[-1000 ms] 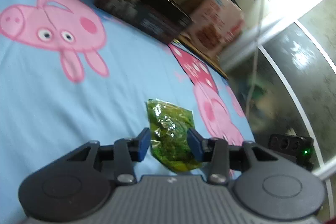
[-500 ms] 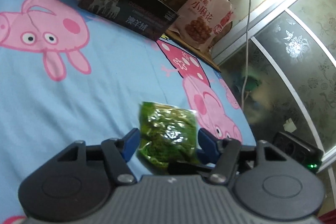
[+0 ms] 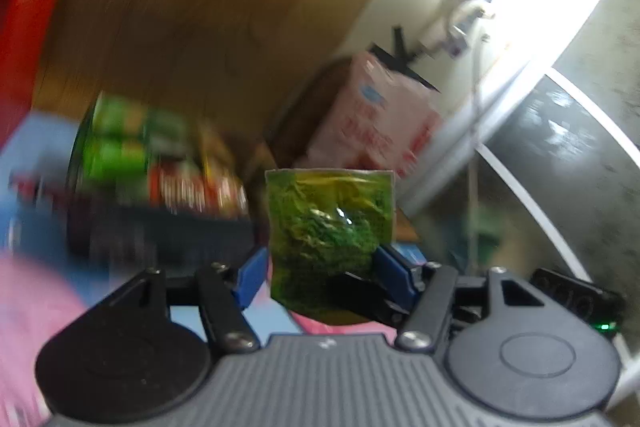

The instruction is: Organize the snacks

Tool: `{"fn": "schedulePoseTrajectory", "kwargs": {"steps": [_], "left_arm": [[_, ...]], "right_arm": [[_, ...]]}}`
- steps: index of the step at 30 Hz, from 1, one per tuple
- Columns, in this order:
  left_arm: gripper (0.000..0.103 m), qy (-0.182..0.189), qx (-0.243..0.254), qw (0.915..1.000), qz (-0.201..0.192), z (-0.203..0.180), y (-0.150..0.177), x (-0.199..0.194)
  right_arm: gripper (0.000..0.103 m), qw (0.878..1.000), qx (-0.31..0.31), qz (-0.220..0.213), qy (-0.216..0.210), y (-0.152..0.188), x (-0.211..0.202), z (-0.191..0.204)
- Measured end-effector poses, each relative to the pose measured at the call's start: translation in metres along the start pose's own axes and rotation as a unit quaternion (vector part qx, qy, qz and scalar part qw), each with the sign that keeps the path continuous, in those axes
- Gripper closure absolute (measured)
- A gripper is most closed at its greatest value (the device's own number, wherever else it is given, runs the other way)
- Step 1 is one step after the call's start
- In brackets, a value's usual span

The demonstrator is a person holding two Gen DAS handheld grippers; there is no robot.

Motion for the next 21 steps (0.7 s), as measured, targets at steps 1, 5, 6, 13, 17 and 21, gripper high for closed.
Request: {"fn": "schedulePoseTrajectory", "kwargs": {"steps": [1, 5, 6, 13, 17, 21], "left_arm": [[0.043, -0.010, 0.008, 0.9999, -0.001, 0.002, -0.010, 0.015], [0.044, -0.047, 0.018, 0.9987, 0.000, 0.016, -0.028, 0.059], [0.044, -0.059, 0.028, 0.9979, 0.000, 0.018, -0.029, 0.067], [0.040, -0.092, 0.045, 0.9944, -0.027, 0.025, -0.024, 0.065], [0.038, -0.105, 0.068, 0.9908, -0.051, 0.014, -0.011, 0.030], [0.033, -0.149, 0.108, 0.9811, -0.060, 0.004, 0.028, -0.009]], "right_arm": [[0.082, 1.000, 0.005, 0.001, 0.006, -0.007, 0.011, -0.010], [0.081, 0.999, -0.003, 0.011, 0.048, -0.020, 0.056, -0.046], [0.080, 0.998, -0.013, 0.016, 0.058, -0.018, 0.064, -0.050], [0.057, 0.989, -0.064, 0.001, 0.132, -0.012, 0.063, -0.062], [0.053, 0.988, -0.049, -0.045, 0.138, -0.007, 0.018, -0.047], [0.044, 0.989, -0.029, -0.052, 0.135, 0.021, -0.027, -0.022]]}}
Point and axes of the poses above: each gripper's, at about its wrist camera, not at the fingertips, and x roughly the way its jaws point, z to its left, y to its underside, the point moved 4 cm from there along x, roughly the way its jaws point, and after that the axes turned 10 degrees about -z, right-handed, at the moved point
